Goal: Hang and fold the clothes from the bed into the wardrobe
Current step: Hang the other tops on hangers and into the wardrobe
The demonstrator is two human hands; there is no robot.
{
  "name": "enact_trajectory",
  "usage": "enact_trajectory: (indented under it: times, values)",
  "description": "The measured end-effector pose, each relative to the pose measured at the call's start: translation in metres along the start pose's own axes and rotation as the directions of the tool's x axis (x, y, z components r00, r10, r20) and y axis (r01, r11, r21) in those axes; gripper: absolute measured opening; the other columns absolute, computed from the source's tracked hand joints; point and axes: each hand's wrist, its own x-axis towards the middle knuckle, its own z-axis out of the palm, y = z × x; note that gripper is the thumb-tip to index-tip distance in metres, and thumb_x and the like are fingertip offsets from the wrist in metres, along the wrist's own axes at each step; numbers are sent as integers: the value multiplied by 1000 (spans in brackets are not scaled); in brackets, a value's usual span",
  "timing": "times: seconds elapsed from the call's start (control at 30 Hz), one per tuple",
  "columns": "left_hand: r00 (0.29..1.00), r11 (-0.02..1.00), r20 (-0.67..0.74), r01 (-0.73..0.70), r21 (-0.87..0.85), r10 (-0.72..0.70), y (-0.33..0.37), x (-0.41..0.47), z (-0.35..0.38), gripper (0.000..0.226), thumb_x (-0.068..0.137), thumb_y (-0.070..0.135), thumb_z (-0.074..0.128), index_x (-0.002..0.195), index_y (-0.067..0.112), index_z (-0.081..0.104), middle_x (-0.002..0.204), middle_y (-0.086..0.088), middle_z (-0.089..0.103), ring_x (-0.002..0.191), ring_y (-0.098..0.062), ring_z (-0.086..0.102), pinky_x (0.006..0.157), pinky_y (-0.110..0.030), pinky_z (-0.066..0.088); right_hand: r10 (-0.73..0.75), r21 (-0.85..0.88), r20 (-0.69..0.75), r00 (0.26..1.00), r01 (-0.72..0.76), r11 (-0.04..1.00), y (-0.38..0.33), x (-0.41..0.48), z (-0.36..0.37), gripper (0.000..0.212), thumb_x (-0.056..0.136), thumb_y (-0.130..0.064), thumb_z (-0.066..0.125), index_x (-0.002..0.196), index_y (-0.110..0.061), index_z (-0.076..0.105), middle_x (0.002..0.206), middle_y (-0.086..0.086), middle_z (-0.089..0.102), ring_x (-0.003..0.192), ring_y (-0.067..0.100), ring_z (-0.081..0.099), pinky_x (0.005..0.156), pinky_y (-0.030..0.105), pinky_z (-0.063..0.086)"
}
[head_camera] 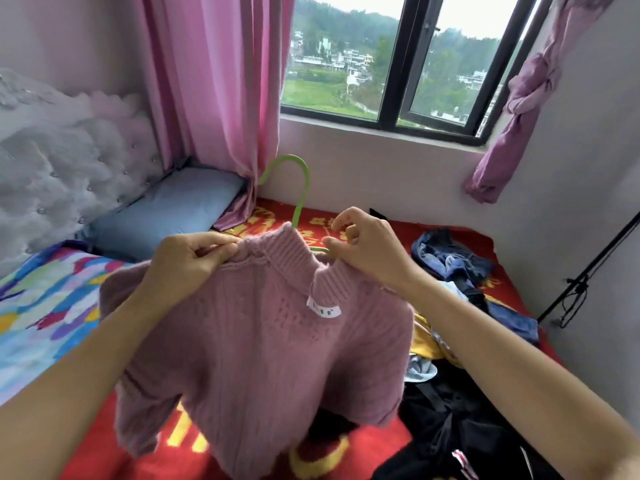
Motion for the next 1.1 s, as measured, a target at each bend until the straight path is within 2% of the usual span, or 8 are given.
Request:
enact_trajectory:
  times: [0.07, 0.17, 0.4, 0.5, 0.57, 0.7, 0.87, 1.1]
  values:
    - [999, 999, -20, 33, -39, -34, -7, 1, -4, 56, 78, 9, 72, 64, 63, 63, 65, 43, 58, 68, 20, 57, 72, -2, 41, -11, -206, 156, 988, 43, 978, 2, 9, -9, 26, 84, -34, 66, 103, -17, 67, 78, 3, 59, 71, 13, 47, 76, 28, 43]
    - [999, 999, -35, 41, -30, -42, -2, 6, -3, 39, 79, 7, 72, 74, 44, 65, 61, 41, 58, 65, 19, 56, 69, -2, 40, -75, -427, 348, 935, 229, 875, -12, 19, -6, 31, 88, -40, 58, 81, -11, 66, 72, 0, 59, 72, 21, 50, 72, 31, 43]
    - [993, 1000, -121, 13, 15, -11, -16, 23, -48, 38, 86, 1, 62, 79, 36, 76, 59, 45, 53, 66, 26, 53, 70, 5, 35, -65, -439, 377, 924, 241, 865, -10, 49, -66, 26, 90, -35, 57, 80, -13, 68, 86, -4, 51, 89, 11, 41, 92, 31, 36]
    - [986, 999, -161, 37, -22, -40, -27, 29, -62, 18, 87, 0, 60, 96, 8, 73, 59, 41, 57, 63, 22, 54, 66, 4, 38, -71, -339, 378, 923, 209, 917, -9, 47, -77, 34, 93, -27, 55, 79, 4, 60, 79, 8, 50, 76, 16, 45, 68, 21, 35]
    - [982, 996, -180, 52, -68, -63, -32, 30, -69, 26, 88, 0, 59, 93, 21, 74, 59, 38, 59, 61, 19, 55, 65, 3, 40, -34, -290, 379, 925, 154, 945, -5, 45, -80, 36, 94, -27, 53, 87, 8, 61, 79, 15, 55, 71, 12, 46, 60, 14, 33]
    - [993, 991, -94, 67, -112, -77, -33, 38, -81, 52, 87, 0, 59, 66, 46, 72, 60, 31, 63, 61, 16, 56, 67, 1, 41, -6, -173, 349, 937, 71, 982, -9, 47, -78, 29, 94, -22, 54, 80, 2, 64, 67, -2, 55, 57, -3, 46, 62, 12, 38]
    - [993, 989, -78, 77, -127, -88, -26, 54, -91, 42, 93, 4, 52, 66, 31, 70, 55, 23, 61, 54, 9, 52, 57, -2, 37, -78, 6, 122, 990, 77, 997, -42, 58, -77, 27, 92, -17, 56, 66, -13, 58, 64, -2, 56, 49, -2, 49, 58, 14, 43]
    - [954, 997, -294, 39, -69, -58, -11, 67, -124, 42, 94, 18, 53, 70, 50, 67, 62, 28, 63, 57, 10, 55, 62, -10, 43, -197, -81, 70, 978, 203, 976, -79, 80, -96, 23, 93, -21, 56, 80, -5, 66, 55, -3, 46, 44, 2, 36, 54, 22, 32]
